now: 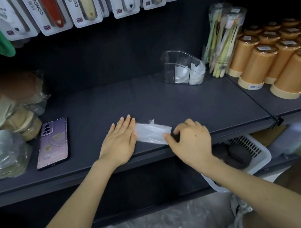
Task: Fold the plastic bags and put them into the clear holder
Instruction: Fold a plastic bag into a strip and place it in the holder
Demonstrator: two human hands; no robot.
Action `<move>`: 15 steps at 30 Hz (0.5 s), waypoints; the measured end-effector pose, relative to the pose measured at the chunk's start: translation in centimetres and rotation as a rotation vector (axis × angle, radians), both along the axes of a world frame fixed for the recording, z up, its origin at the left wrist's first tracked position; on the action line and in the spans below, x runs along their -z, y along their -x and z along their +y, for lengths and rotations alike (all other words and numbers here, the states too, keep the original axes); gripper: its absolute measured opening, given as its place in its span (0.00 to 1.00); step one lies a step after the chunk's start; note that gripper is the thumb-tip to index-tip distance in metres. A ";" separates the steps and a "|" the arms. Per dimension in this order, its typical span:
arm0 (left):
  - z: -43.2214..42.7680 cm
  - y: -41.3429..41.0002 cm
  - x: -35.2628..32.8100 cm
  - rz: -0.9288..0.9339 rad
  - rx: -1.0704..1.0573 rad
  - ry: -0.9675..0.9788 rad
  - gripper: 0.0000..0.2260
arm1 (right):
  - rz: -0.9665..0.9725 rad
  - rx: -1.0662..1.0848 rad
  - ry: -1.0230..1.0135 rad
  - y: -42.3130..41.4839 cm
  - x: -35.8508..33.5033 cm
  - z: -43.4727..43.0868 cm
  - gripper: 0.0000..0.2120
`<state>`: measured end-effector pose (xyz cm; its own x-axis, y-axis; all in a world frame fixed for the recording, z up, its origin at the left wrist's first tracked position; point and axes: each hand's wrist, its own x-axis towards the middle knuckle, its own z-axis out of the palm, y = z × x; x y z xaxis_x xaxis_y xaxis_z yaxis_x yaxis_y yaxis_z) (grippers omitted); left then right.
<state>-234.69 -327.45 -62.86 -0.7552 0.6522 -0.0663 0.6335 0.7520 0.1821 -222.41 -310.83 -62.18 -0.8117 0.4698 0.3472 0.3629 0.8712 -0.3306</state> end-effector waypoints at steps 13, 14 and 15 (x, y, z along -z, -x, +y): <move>-0.2 -0.5 -3.0 -0.222 -0.211 -0.603 0.21 | 0.050 -0.065 0.883 2.1 -3.1 1.7 0.07; 0.1 -0.2 -3.6 -0.233 -0.160 -0.579 0.20 | 0.037 -0.118 0.911 2.2 -3.7 2.4 0.08; 0.5 0.0 -4.3 -0.267 -0.108 -0.552 0.19 | 0.020 -0.175 0.926 2.3 -4.4 3.0 0.08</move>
<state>-234.65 -326.91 -58.53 -0.8226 0.5650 0.0636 0.4383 0.5589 0.7039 -224.66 -307.81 -57.78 -0.8949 0.4374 -0.0888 0.2386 0.3005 -0.9235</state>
